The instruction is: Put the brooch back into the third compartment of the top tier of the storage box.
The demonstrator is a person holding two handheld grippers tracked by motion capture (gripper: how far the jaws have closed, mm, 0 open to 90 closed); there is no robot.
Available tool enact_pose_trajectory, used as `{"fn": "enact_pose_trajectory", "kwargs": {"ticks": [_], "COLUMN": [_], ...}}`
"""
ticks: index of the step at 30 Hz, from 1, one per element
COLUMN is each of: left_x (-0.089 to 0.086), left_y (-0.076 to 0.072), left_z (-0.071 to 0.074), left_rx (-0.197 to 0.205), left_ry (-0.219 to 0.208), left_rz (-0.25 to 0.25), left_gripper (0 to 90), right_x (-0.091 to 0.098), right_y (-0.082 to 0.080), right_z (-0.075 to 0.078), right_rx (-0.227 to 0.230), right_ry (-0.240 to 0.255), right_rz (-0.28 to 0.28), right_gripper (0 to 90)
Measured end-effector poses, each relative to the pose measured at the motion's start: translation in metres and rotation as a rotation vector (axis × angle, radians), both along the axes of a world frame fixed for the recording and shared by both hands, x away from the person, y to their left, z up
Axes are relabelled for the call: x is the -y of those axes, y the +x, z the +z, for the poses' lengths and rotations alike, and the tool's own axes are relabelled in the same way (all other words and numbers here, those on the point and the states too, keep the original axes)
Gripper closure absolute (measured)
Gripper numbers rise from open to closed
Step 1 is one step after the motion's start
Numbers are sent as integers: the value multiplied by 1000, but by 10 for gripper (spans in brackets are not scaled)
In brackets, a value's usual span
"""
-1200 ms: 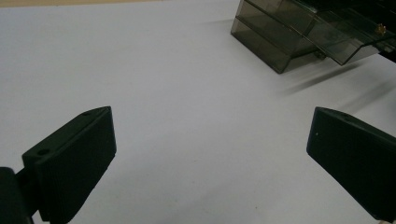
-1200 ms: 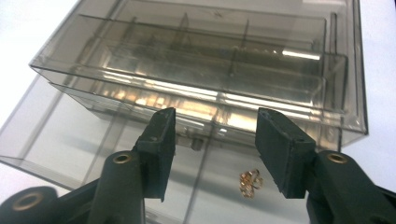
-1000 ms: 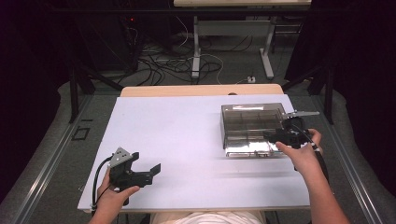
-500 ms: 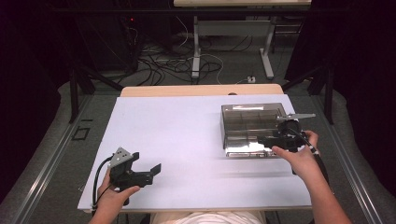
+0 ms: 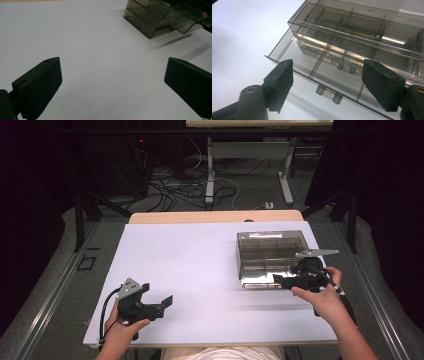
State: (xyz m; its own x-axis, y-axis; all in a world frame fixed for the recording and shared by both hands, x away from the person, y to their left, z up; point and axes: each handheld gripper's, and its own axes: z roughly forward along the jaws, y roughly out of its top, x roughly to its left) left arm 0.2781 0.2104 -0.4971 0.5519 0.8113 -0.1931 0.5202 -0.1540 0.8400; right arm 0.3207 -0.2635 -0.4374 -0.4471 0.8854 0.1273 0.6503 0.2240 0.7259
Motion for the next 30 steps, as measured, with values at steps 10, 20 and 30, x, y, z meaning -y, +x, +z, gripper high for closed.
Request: {"fn": "enact_pose_trajectory", "kwargs": {"ticks": [10, 20, 30], "left_x": [0, 0, 0], "left_y": [0, 0, -1], "left_z": [0, 0, 0], "left_rx": [-1, -2, 4], "left_ry": [1, 1, 1], "left_rz": [0, -2, 0], "left_gripper": [12, 12, 12], "right_x": [-14, -27, -33], "right_y": [-23, -39, -47], "right_z": [-9, -23, -43], "right_rx": [61, 97, 84], "right_ry": [3, 24, 24], "right_rz": [95, 162, 176], "right_gripper": [149, 30, 20]}}
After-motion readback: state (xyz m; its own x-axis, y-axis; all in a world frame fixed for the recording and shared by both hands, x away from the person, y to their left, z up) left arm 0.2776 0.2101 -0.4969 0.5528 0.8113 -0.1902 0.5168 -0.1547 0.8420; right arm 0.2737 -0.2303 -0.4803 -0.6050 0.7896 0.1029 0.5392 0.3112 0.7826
